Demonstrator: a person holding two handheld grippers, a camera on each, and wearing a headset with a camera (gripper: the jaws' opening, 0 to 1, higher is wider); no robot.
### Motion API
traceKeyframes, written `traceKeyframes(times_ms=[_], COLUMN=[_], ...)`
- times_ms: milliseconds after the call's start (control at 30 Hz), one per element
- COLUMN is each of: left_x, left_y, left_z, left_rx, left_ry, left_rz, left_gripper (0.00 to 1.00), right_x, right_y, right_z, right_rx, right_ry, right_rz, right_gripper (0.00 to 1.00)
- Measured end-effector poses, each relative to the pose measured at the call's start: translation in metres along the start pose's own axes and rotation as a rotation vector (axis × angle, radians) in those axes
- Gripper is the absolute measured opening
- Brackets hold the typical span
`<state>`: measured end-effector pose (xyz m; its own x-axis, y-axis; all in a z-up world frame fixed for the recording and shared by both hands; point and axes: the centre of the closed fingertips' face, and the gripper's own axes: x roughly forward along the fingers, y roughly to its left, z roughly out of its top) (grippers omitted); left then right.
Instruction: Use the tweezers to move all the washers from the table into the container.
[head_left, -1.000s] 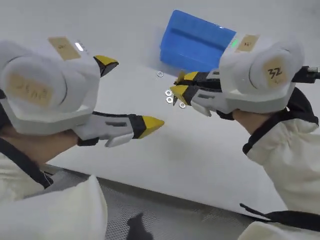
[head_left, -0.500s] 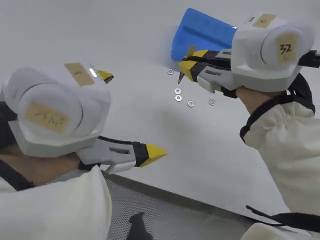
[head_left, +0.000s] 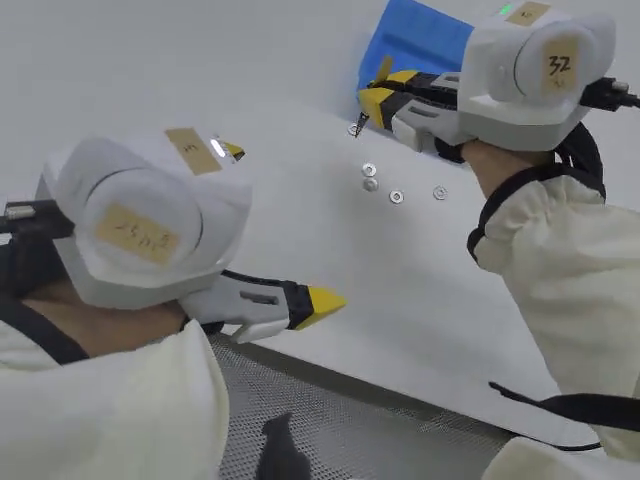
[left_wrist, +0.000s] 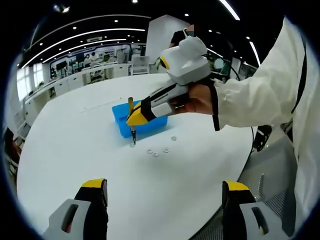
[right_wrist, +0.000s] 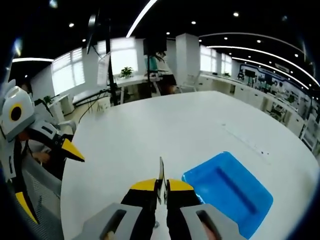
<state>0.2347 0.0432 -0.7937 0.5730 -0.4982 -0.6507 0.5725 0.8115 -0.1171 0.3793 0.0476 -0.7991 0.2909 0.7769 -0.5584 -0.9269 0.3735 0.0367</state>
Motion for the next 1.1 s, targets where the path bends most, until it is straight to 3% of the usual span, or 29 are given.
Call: traceKeyframes(times_ms=[467, 1100], left_x=[0.004, 0.006], left_y=[0.001, 0.004], left_z=[-0.013, -0.017], left_rx=[-0.002, -0.005], left_ry=[0.038, 0.053], left_rz=[-0.01, -0.003], left_gripper=[0.97, 0.96], right_x=[0.011, 0.017], right_y=[-0.002, -0.009], right_z=[-0.002, -0.009], right_rx=[0.001, -0.001], right_ry=[0.0, -0.007], right_rz=[-0.004, -0.015], right_gripper=[0.03, 0.03])
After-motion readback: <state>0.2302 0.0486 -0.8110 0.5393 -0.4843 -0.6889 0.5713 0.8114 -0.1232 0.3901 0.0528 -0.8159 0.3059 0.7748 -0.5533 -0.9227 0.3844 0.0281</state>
